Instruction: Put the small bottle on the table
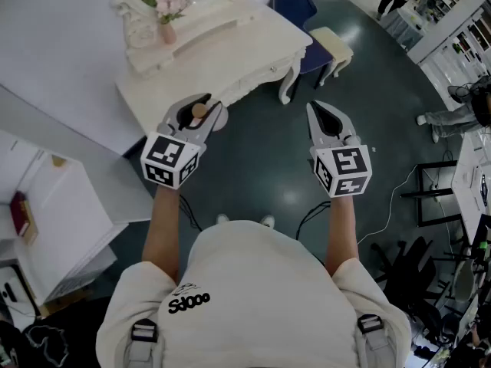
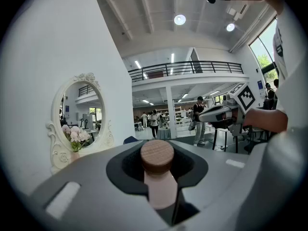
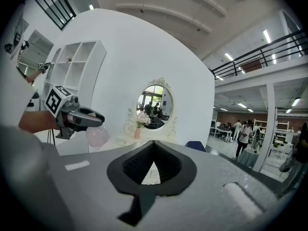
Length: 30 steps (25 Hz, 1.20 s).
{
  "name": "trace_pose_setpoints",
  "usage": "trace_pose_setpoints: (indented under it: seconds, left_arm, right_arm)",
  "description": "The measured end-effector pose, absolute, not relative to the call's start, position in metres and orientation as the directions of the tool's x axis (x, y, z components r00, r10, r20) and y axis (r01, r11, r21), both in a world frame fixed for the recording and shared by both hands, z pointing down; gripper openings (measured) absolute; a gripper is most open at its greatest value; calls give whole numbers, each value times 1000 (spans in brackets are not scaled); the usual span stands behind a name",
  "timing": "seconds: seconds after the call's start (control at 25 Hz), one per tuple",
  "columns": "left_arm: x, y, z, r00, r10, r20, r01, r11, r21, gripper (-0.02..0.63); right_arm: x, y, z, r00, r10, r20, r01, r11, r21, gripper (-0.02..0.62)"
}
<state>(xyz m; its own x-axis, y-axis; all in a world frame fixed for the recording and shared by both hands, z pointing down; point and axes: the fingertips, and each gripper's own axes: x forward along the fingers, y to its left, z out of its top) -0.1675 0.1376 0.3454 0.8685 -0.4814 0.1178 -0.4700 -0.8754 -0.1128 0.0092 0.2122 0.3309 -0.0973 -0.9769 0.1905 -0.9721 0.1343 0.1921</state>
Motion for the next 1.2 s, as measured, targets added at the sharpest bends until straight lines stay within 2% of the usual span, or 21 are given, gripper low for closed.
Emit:
trace_pose_setpoints:
  seconds: [0.88,1.2]
  left_arm:
    - [-120,161,350,835,-530,149,-514,-848,-132,120]
    - [-92,182,372,804,-562,193,-549,-827,-123,120]
  right_arm:
    - [62,219,337,-166,-975,149,-975,184,121,2]
    - [100,235,367,-205,-961,188,-972,222,74,2]
